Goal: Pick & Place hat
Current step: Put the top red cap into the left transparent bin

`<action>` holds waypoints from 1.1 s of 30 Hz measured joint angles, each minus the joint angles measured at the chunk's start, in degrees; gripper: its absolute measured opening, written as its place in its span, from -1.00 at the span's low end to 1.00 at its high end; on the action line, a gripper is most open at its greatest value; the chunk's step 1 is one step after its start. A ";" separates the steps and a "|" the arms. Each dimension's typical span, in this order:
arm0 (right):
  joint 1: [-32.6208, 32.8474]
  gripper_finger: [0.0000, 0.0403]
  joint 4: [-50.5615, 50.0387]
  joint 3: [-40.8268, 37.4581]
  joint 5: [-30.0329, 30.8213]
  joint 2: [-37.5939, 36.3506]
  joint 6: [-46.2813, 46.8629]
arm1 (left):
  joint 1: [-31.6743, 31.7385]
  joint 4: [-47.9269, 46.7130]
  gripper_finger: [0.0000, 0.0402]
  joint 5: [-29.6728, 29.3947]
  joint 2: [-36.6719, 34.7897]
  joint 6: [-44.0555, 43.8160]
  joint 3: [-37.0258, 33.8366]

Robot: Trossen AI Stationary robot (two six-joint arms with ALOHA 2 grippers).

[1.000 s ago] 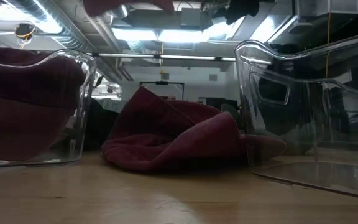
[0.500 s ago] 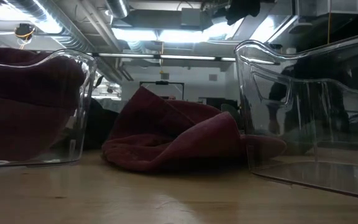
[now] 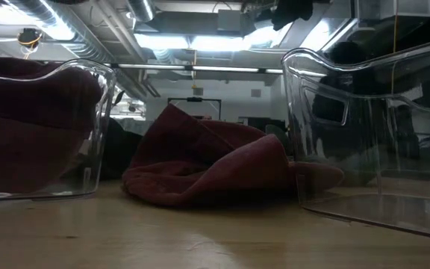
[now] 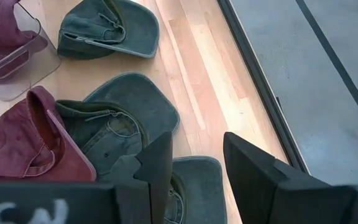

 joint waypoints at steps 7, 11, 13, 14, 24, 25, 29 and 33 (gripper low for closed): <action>0.00 -0.29 0.02 0.00 0.00 0.01 1.11 | -1.71 -0.08 -0.99 -3.11 -0.43 -1.03 -2.68; 0.00 -0.29 0.02 0.00 0.00 0.02 1.26 | -2.49 0.21 -0.99 -2.66 -1.98 -1.87 -8.20; 0.00 -0.29 0.02 0.00 0.00 0.02 1.28 | -2.30 0.58 -0.99 -3.62 -3.21 -1.94 -10.79; 0.00 -0.29 0.04 0.00 0.00 0.02 1.26 | -2.16 1.04 -0.99 -4.63 -3.82 -2.24 -11.95; 0.00 -0.29 0.79 0.00 0.00 0.02 1.27 | -2.33 15.23 -0.99 -5.29 -10.04 -7.85 -24.63; 0.00 -0.29 0.83 0.00 0.02 0.02 1.26 | -2.33 15.60 -0.99 -5.28 -10.41 -8.22 -25.61; 0.00 -0.29 0.94 0.00 0.02 0.04 1.26 | -2.33 15.38 -0.99 -5.28 -11.32 -9.01 -28.81; 0.00 -0.29 1.16 0.00 0.02 0.04 1.26 | -2.33 15.28 -0.98 -7.00 -12.32 -9.81 -31.03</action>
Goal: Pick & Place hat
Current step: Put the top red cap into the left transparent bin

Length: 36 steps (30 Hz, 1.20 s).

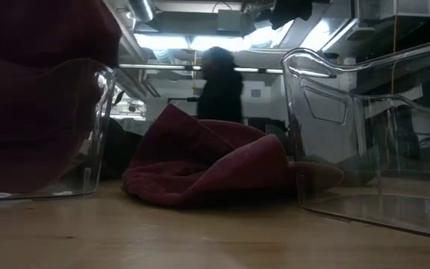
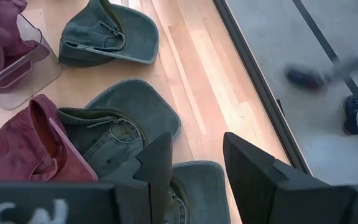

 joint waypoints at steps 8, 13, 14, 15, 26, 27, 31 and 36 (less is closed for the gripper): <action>0.00 -0.29 0.70 0.00 0.02 0.02 -0.02 | 0.00 -0.09 -0.98 -0.22 0.78 1.10 -0.92; 0.00 -0.29 1.04 0.00 0.01 0.02 -0.02 | 0.00 -1.95 -0.98 -1.34 2.73 1.78 -0.91; 0.00 -0.29 1.04 0.00 0.01 0.02 -0.02 | 0.00 -2.39 -0.98 -2.11 3.12 2.49 -0.91; 0.00 -0.29 1.03 0.00 0.00 0.02 -0.02 | 0.00 -3.13 -0.98 -3.06 3.61 3.36 -0.93; -0.01 -0.29 1.03 0.00 0.00 0.02 -0.25 | 0.00 -12.11 -0.98 -9.95 7.87 11.33 -0.93; 0.00 -0.29 1.03 0.00 0.00 0.02 -0.26 | 0.00 -12.02 -0.98 -10.27 8.28 12.12 -0.93; 0.00 -0.29 1.03 0.00 0.00 0.02 -0.26 | 0.00 -11.93 -0.98 -11.66 10.15 16.18 -0.93; -0.02 -0.29 1.01 0.00 0.00 0.02 -0.29 | 0.00 -11.91 -0.89 -10.92 12.39 20.64 -0.93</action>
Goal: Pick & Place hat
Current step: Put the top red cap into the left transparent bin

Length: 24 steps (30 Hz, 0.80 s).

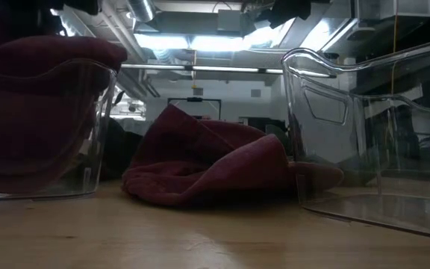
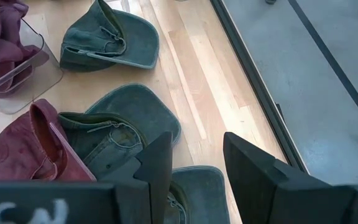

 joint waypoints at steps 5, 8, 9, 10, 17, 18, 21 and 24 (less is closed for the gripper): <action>0.00 -0.29 -0.02 0.00 0.00 0.00 -0.13 | 0.00 -0.11 -0.65 2.26 0.67 2.35 -0.04; 0.02 -0.29 -0.02 0.00 0.00 0.00 -0.15 | 0.44 -0.38 -0.47 1.92 0.13 2.70 -0.04; 0.01 -0.29 -0.02 0.00 0.00 0.00 -0.15 | 0.76 -0.92 -0.41 1.90 -0.16 3.11 0.00; 0.00 -0.29 -0.02 0.00 0.00 0.00 -0.15 | 1.10 -2.13 -0.35 1.82 -0.43 3.68 0.22; 0.00 -0.29 -0.04 0.00 -0.01 0.00 -0.10 | 4.44 -10.91 -0.06 -1.11 -3.57 4.88 3.19; 0.00 -0.29 -0.03 0.00 -0.03 0.00 -0.10 | 4.90 -11.18 -0.04 -1.50 -4.22 4.89 3.49; 0.00 -0.29 -0.02 0.00 -2.37 0.00 -0.19 | 6.23 -11.23 0.01 -3.50 -6.24 4.92 4.22; -0.02 -0.29 -0.02 0.00 -8.53 0.05 -1.11 | 7.39 -11.05 0.02 -7.63 -8.21 4.93 5.47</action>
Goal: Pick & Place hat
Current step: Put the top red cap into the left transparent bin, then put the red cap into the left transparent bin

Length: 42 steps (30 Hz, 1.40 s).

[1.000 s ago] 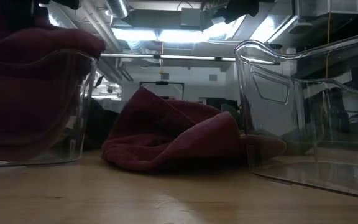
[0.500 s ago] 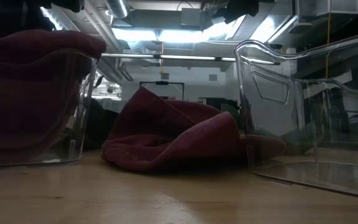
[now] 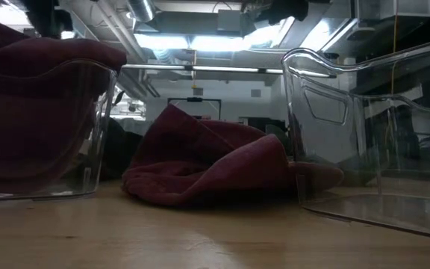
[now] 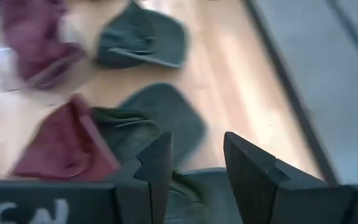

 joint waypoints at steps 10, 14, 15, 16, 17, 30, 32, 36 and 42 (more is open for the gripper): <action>4.21 -0.29 -0.01 0.00 -5.64 3.37 2.44 | 1.39 17.10 0.00 -11.43 -6.19 7.18 2.07; 7.49 -0.29 -0.46 0.00 -5.72 5.66 2.24 | 1.37 25.23 0.00 -12.42 -6.41 11.03 2.07; 8.25 -0.29 -0.59 0.00 -5.73 6.29 2.00 | 1.37 26.90 0.00 -12.55 -6.34 11.39 2.07; 9.03 -0.29 -0.93 0.00 -5.74 6.84 1.53 | 1.37 28.66 -0.01 -12.57 -6.18 11.51 2.05; 9.80 -0.29 -1.50 0.00 -5.72 7.46 0.95 | 1.37 30.08 -0.02 -12.57 -6.03 11.52 2.07; 14.41 -0.29 6.40 -19.08 -5.66 7.75 2.84 | 1.31 33.13 -0.03 -12.59 -3.46 10.43 2.06; 14.92 -0.29 10.06 -21.24 -5.64 7.55 4.30 | 1.31 32.96 -0.03 -12.56 -2.64 10.48 2.05; 15.80 -0.29 15.83 -23.45 -5.28 7.44 5.48 | 1.37 33.06 -0.03 -12.57 -1.07 11.79 2.05; 15.89 -0.29 19.84 -25.76 -5.02 7.42 5.37 | 1.35 33.22 -0.04 -12.25 1.31 11.78 2.05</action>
